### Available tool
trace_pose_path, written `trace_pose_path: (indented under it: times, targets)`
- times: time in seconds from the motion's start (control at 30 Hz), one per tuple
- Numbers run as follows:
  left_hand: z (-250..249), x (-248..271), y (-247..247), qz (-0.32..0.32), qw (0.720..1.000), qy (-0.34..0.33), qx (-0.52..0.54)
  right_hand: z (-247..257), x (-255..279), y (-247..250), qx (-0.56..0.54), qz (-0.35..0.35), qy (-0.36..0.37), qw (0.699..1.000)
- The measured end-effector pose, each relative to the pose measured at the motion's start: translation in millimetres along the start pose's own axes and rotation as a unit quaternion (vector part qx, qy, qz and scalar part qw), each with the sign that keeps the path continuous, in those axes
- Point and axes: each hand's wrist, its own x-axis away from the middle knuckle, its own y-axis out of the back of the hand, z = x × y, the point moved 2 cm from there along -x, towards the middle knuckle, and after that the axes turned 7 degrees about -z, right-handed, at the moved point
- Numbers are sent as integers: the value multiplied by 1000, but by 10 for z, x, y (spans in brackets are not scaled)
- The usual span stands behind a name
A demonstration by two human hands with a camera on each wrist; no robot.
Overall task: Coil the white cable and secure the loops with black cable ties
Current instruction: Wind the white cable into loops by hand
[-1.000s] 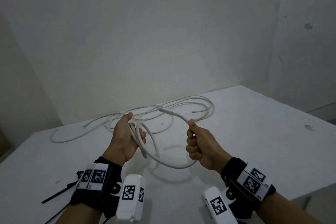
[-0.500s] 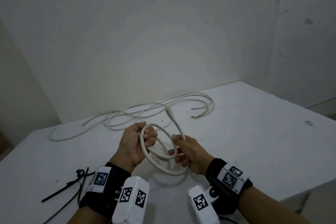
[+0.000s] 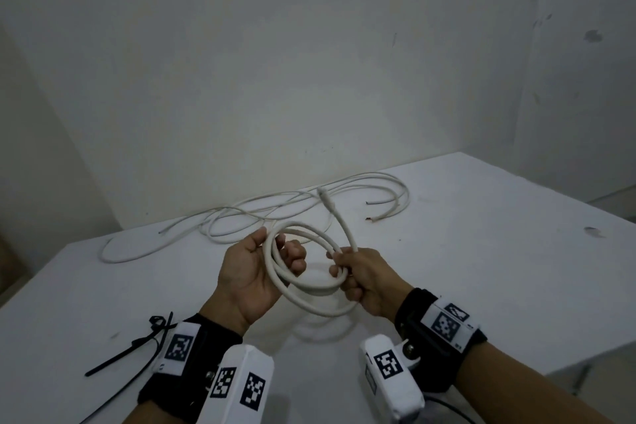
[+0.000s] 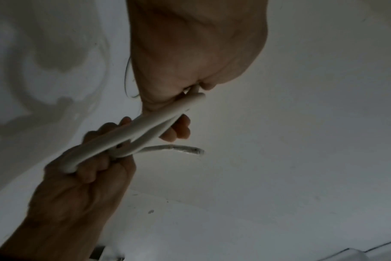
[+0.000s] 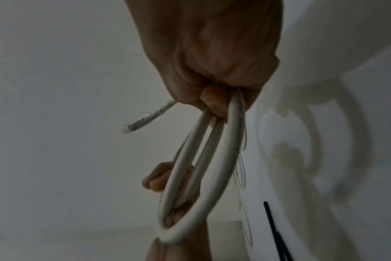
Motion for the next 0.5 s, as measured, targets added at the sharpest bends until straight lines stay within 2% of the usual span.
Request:
trace_pose_path:
  times: [0.1, 0.2, 0.3, 0.5]
  targets:
    - [103, 25, 9, 23, 998, -20, 55, 35, -36, -20, -80, -22, 1, 997]
    - [182, 49, -8, 72, 995, -54, 43, 64, -31, -47, -133, -4, -12, 991]
    - [229, 26, 16, 117, 989, -82, 24, 90, 28, -77, -133, 3, -5, 991]
    - [286, 63, 11, 90, 986, -134, -50, 143, 107, -36, -109, -27, 55, 992]
